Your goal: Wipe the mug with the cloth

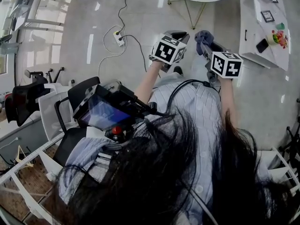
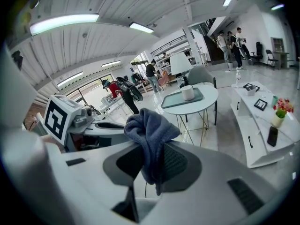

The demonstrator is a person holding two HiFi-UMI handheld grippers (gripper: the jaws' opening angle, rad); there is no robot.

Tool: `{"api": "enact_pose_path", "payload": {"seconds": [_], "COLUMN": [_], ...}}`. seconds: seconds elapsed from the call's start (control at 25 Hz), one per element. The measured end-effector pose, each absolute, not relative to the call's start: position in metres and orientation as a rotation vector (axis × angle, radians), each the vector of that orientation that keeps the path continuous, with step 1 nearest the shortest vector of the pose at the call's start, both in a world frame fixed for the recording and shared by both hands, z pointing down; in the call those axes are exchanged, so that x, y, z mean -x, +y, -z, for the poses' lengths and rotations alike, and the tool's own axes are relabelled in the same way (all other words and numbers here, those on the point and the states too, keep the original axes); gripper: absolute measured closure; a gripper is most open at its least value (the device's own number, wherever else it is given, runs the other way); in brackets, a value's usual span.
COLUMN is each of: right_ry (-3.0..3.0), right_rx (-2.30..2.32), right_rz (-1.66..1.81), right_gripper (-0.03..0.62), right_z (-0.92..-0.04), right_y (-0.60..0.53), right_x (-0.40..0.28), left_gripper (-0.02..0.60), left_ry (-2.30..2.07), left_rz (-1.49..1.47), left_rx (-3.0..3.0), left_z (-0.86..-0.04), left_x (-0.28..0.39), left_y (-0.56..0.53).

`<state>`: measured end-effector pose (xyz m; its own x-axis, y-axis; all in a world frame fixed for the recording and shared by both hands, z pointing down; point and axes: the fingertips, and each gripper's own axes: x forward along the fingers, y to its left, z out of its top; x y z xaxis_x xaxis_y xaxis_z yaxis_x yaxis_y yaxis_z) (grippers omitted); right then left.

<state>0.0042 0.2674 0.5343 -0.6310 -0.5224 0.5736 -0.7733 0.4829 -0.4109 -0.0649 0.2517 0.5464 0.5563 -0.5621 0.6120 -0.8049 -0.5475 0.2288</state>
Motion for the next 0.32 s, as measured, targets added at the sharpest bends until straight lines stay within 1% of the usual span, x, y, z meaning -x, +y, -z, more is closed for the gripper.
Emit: {"api": "enact_pose_path", "payload": {"seconds": [0.32], "right_ry": [-2.343], "right_rx": [-1.122], "right_rz": [-0.957], "right_gripper": [0.496], "right_z": [-0.5361], "right_y": [0.2685], "right_x": [-0.0145], "left_gripper": [0.545], "left_ry": [-1.034], "left_rz": [-0.609], "left_rx": [-2.252], "left_z": [-0.548], "left_x": [0.0549], "left_y": [0.2495]}}
